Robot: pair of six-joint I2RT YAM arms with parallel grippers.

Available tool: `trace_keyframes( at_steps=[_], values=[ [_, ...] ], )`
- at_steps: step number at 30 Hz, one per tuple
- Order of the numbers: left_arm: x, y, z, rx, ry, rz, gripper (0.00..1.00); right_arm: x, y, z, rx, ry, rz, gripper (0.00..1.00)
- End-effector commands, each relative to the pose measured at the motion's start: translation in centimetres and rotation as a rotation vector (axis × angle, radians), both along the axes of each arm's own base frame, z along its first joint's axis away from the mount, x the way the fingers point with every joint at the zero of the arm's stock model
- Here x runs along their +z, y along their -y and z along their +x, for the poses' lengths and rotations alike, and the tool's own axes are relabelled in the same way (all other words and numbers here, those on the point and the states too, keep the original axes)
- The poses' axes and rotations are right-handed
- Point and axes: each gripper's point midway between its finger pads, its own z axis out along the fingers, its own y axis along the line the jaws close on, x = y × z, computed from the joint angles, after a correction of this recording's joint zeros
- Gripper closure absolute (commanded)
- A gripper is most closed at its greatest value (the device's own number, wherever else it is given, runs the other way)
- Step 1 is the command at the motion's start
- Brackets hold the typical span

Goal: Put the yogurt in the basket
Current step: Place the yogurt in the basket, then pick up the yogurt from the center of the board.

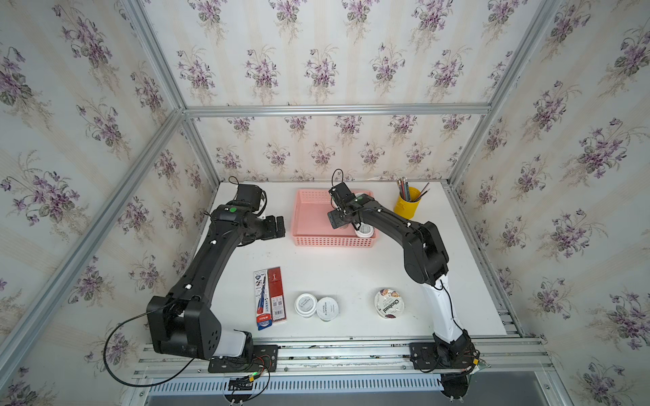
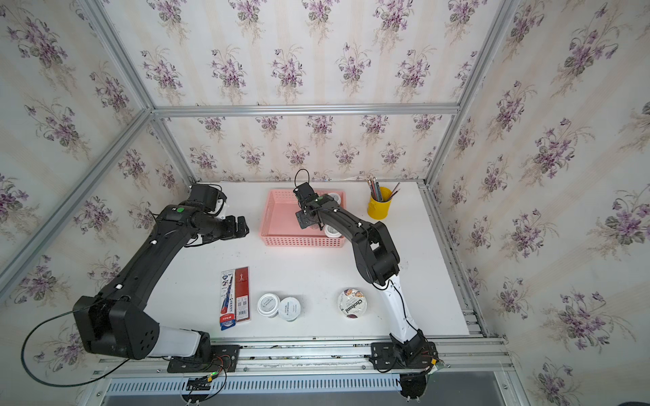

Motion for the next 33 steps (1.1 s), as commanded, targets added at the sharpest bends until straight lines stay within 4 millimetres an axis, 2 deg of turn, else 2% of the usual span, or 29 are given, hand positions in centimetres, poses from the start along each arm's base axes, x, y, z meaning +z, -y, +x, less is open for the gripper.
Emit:
trace_keyframes(
  at_steps=[1,6,10,13,14,16,19,23,29,33],
  values=[
    [0.2,0.0,0.1,-0.003,0.008,-0.004,0.01,0.9,-0.1,0.0,0.002,0.013,0.013,0.13],
    [0.2,-0.1,0.1,0.001,0.010,-0.002,0.01,2.2,-0.1,-0.1,0.002,0.030,0.032,0.12],
    [0.1,-0.2,0.1,0.002,0.010,0.001,0.01,4.4,-0.2,-0.7,0.009,0.056,0.067,0.13],
    [0.0,-0.2,0.1,0.004,0.008,0.002,0.01,6.6,0.0,-1.9,0.019,0.083,0.103,0.14],
    [0.9,-0.3,-0.2,0.006,0.038,0.001,0.01,7.3,0.1,-2.6,0.028,0.092,0.122,0.14],
    [0.9,-0.4,-0.3,0.012,0.041,0.005,0.01,8.4,0.1,-4.3,0.053,0.100,0.156,0.14],
    [0.9,-0.4,-0.4,0.012,0.040,0.011,0.01,9.5,0.1,-7.6,0.096,0.104,0.184,0.15],
    [1.1,-0.4,-0.7,0.015,0.045,0.024,0.01,9.5,0.0,-13.8,0.187,0.079,0.200,0.16],
    [1.8,-0.4,-0.7,0.007,0.060,0.042,0.01,8.1,-1.6,-24.5,0.392,0.007,0.217,0.17],
    [1.9,-0.5,-0.7,0.006,0.062,0.056,0.01,6.6,-3.2,-30.9,0.548,-0.061,0.228,0.17]
  ],
)
